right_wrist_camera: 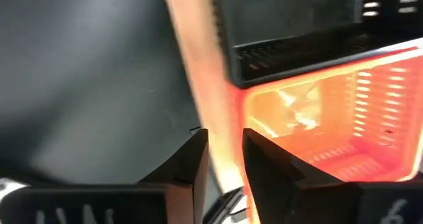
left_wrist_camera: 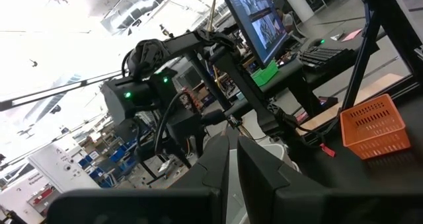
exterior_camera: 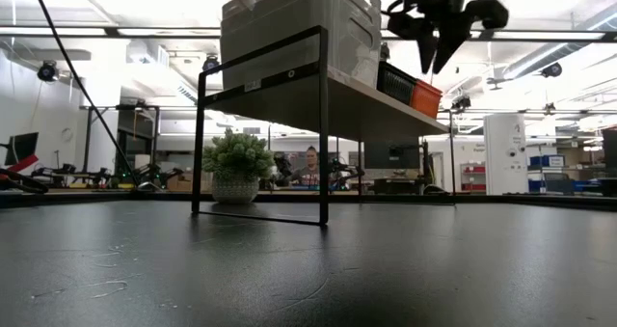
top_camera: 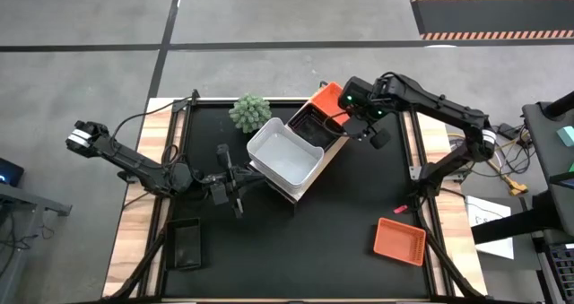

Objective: Stack baskets on shelf by color
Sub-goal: Stack the top orange bin on top of the other orange bin on the shelf

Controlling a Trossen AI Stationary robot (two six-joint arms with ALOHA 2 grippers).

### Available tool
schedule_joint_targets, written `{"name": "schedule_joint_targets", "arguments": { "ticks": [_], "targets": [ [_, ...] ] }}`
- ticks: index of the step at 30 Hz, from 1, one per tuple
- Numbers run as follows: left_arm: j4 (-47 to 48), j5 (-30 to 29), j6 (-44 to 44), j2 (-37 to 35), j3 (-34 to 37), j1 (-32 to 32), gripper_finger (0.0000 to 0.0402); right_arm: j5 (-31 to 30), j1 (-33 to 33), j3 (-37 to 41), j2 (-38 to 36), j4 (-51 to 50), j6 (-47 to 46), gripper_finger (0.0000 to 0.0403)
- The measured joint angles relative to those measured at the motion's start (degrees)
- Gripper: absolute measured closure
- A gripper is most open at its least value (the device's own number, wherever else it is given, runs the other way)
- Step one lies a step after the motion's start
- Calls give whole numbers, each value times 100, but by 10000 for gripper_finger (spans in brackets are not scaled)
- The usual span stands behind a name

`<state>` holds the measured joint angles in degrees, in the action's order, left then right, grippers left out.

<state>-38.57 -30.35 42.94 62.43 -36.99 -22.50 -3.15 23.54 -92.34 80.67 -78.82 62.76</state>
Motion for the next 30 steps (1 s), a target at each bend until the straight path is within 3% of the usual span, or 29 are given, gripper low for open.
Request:
{"name": "schedule_joint_targets", "arguments": {
  "ticks": [10,15,30],
  "targets": [
    [-1,9,0,0,-2,-1,387,-118,-118,60,-16,-582,-401,390],
    [0,11,0,0,-2,-2,387,-638,-11,73,78,-514,-435,394],
    [0,13,0,0,-2,0,387,-662,258,87,-81,-462,-302,394]
  ]
}}
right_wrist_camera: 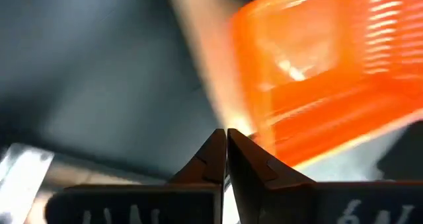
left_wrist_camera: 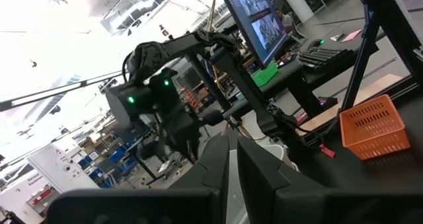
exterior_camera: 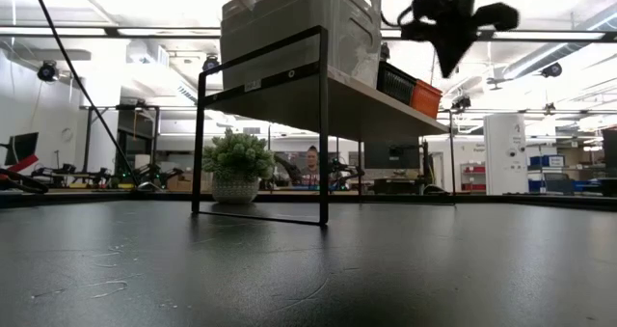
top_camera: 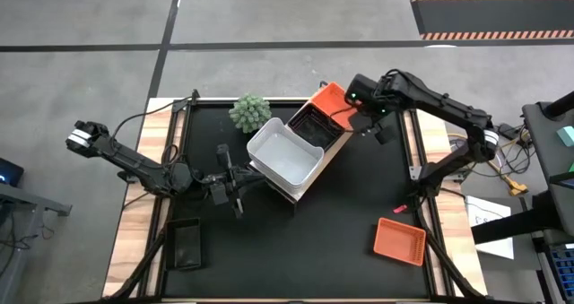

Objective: Stack baskets on shelf by color
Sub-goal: Stack the top orange bin on top of the other orange bin on the shelf, then stack the black bin on top of the other black bin on the shelf

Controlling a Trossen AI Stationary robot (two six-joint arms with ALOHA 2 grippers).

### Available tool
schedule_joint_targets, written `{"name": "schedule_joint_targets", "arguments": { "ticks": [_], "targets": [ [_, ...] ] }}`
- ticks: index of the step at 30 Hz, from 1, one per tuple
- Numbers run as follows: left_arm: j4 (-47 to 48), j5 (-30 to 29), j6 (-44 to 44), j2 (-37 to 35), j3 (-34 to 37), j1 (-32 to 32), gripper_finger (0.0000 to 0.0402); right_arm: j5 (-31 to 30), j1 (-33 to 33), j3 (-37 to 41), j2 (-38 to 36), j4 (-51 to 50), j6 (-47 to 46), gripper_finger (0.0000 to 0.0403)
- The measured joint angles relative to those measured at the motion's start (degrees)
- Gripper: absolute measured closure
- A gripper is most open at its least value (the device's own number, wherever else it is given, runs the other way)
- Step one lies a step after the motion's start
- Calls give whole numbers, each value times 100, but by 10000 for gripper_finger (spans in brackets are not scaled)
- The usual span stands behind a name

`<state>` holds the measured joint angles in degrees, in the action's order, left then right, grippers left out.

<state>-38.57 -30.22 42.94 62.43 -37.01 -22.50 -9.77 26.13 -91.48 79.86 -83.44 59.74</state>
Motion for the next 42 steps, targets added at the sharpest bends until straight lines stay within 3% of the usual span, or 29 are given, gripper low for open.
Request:
{"name": "schedule_joint_targets", "arguments": {
  "ticks": [5,8,16,34,42],
  "targets": [
    [-95,11,0,2,0,0,387,179,5,20,-117,1724,-320,394],
    [-162,15,-2,2,-2,-2,387,351,5,24,-6,2230,-98,394],
    [-151,14,-2,2,-2,-11,387,318,5,32,341,1590,-63,394],
    [-151,11,-31,2,-24,-15,387,60,2,30,275,518,-128,394],
    [-151,15,-100,2,-24,-25,387,241,-75,-121,117,593,-925,394]
  ]
}}
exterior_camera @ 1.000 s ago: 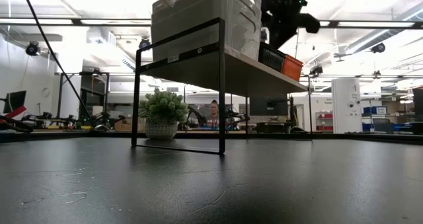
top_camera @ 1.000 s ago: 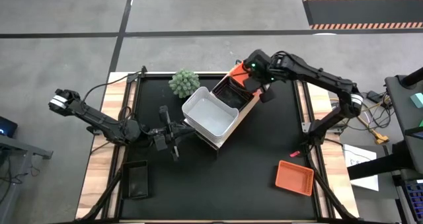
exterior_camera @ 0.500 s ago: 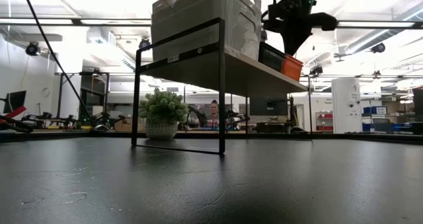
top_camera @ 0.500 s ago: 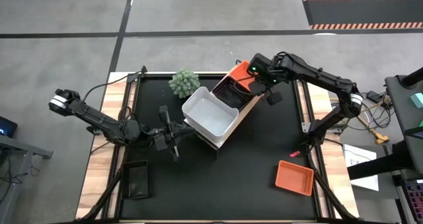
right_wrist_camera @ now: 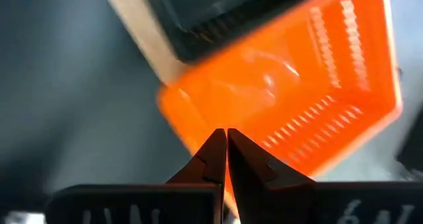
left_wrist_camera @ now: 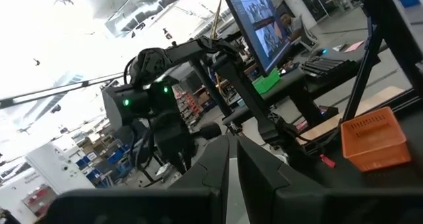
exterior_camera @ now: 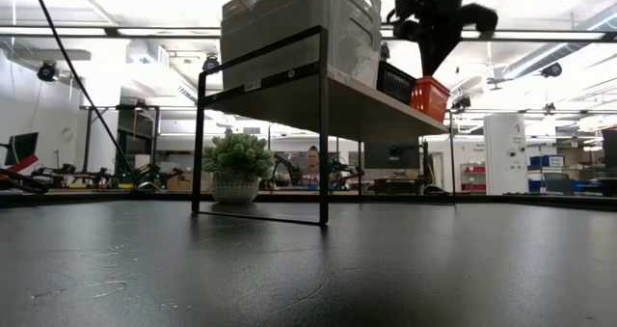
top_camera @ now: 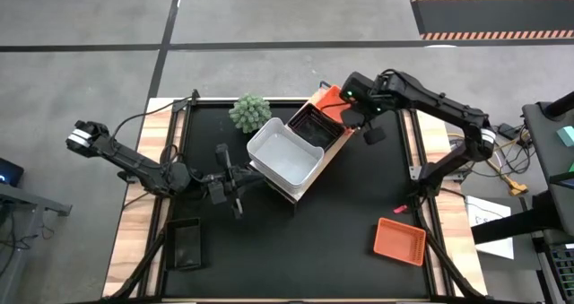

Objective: Stack baskets on shelf by color
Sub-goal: Stack the black bin on top of the other black bin on the shelf

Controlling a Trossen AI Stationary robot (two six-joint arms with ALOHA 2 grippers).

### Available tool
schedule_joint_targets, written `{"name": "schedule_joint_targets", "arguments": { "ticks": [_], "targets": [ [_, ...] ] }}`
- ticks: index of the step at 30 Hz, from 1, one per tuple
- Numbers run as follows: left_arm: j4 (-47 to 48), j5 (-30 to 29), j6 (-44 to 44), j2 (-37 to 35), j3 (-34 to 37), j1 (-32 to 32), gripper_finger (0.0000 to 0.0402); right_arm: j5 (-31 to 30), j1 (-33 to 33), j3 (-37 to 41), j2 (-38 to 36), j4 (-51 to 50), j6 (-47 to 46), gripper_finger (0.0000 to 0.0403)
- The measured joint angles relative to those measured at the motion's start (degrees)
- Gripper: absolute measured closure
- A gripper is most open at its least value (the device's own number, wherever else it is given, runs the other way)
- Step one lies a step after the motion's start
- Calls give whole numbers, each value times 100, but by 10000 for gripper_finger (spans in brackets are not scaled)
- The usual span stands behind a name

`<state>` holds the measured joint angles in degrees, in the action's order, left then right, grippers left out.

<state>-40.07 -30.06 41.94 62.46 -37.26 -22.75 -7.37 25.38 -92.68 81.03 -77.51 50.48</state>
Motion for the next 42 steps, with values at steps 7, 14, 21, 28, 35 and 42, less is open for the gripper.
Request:
{"name": "schedule_joint_targets", "arguments": {
  "ticks": [7,14,21,28,35,42],
  "targets": [
    [-11,526,-1272,24,-7,-258,387,996,-769,4,-512,-390,-1966,394],
    [-756,500,-2661,951,-187,-867,387,1760,-2242,186,-857,378,-5025,394],
    [-741,413,-2613,1829,-749,-1393,387,915,-4342,791,-889,1742,-5595,394],
    [-730,409,-2303,2438,-938,-1456,387,-637,-5841,2094,-889,3444,-5823,394],
    [-743,407,-2156,2483,-1027,-1446,387,-761,-6212,3739,-878,6119,-5793,394],
    [-743,404,-1808,2450,-1008,-1435,387,-933,-6174,4754,-878,7519,-5656,394]
  ]
}}
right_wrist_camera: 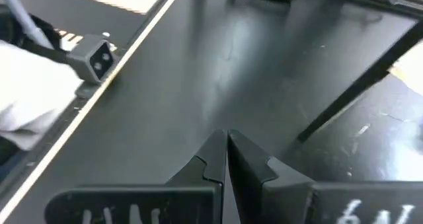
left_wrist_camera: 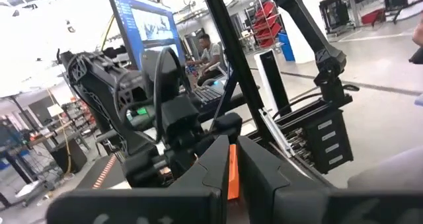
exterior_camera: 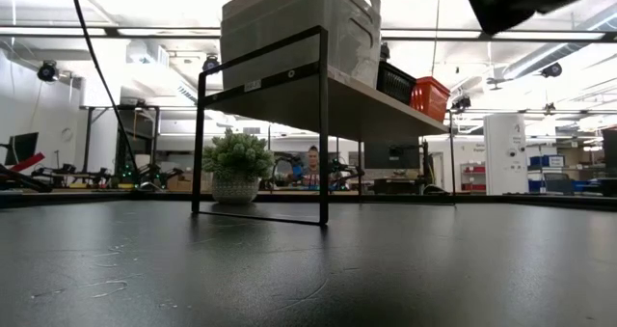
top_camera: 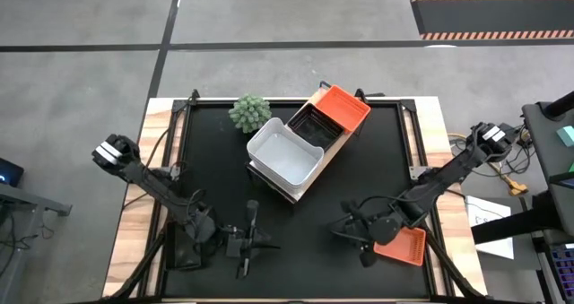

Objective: Stack baskets on shelf by color
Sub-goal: Stack the black bin on top of the other black bin on the shelf

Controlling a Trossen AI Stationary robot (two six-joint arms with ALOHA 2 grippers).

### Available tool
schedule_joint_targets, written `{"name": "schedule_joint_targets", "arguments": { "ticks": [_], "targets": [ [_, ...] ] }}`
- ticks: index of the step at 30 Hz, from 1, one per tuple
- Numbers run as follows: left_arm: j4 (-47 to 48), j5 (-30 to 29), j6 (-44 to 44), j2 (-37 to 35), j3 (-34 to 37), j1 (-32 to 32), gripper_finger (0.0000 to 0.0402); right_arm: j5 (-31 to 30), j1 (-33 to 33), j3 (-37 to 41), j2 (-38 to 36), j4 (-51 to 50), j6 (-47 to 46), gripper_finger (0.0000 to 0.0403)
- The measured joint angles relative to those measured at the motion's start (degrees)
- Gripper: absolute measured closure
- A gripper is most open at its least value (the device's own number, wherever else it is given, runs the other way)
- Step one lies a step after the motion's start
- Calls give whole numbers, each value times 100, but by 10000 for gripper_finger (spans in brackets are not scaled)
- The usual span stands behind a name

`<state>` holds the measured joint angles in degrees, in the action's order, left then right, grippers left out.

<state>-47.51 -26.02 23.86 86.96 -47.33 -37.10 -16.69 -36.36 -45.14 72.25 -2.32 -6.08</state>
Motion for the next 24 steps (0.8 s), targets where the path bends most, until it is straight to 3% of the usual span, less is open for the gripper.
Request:
{"name": "schedule_joint_targets", "arguments": {
  "ticks": [10,14,19,21,24],
  "targets": [
    [0,0,91,-17,25,24,387,-292,0,144,0,137,232,394],
    [9,-88,-263,-20,83,23,387,-293,0,144,16,141,266,394],
    [690,-1335,-2315,-148,12,-29,387,-292,0,144,20,139,317,394],
    [1763,-1735,-3706,-299,-114,-88,387,-292,0,144,19,137,434,394],
    [3944,-1778,-6174,-443,-569,-224,387,-292,0,144,20,135,541,394]
  ]
}}
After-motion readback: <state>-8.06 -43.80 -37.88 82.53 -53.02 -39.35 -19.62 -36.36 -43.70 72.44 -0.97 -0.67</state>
